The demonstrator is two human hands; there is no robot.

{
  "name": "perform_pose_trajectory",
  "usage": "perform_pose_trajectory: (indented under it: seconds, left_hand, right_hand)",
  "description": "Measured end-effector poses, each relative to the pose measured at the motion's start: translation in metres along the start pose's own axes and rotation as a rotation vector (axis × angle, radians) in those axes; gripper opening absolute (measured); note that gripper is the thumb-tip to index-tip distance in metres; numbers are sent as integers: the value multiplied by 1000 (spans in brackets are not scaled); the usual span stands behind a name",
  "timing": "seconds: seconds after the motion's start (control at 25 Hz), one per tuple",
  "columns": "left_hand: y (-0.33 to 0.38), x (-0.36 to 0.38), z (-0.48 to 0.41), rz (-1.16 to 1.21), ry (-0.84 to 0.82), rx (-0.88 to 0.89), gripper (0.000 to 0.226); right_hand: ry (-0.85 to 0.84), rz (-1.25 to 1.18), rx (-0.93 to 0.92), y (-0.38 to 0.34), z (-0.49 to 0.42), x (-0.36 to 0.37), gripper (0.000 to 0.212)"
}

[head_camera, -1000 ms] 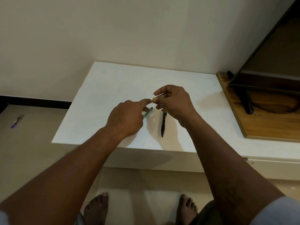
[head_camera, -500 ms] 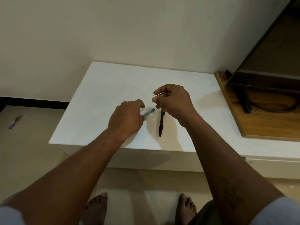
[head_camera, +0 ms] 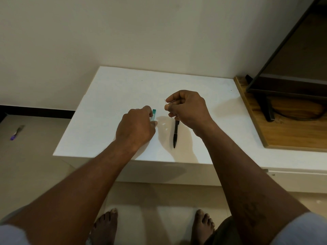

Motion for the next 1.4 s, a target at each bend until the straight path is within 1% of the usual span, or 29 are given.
perform_pose_trajectory:
  seconds: [0.12, 0.36, 0.6, 1.0, 1.24, 1.4]
  left_hand:
    - [3, 3, 0, 15, 0, 42, 33]
    - [7, 0, 0, 33, 59, 75, 37]
    - [9, 2, 1, -24, 32, 69, 35]
    - [2, 2, -1, -22, -7, 29, 29]
    - [8, 5, 1, -12, 35, 65, 33]
    - [17, 9, 2, 6, 21, 88, 35]
  right_hand:
    - [-1, -10, -1, 1, 0, -1, 13]
    - [-3, -55, 30, 2, 1, -3, 16]
    - [-1, -91, 53, 4, 1, -7, 18]
    - [5, -97, 58, 5, 0, -12, 19]
    - [8, -109, 60, 5, 0, -13, 19]
    - [13, -120, 62, 6, 0, -15, 20]
Point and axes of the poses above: each hand's wrist, its own z-axis away from the middle knuckle, its own x-axis out of the palm, y = z × x, the point moved 8 cm from there along -z, towards the middle knuckle, and after that the axes turned 2 degrees about y, right-handed, at the moved point
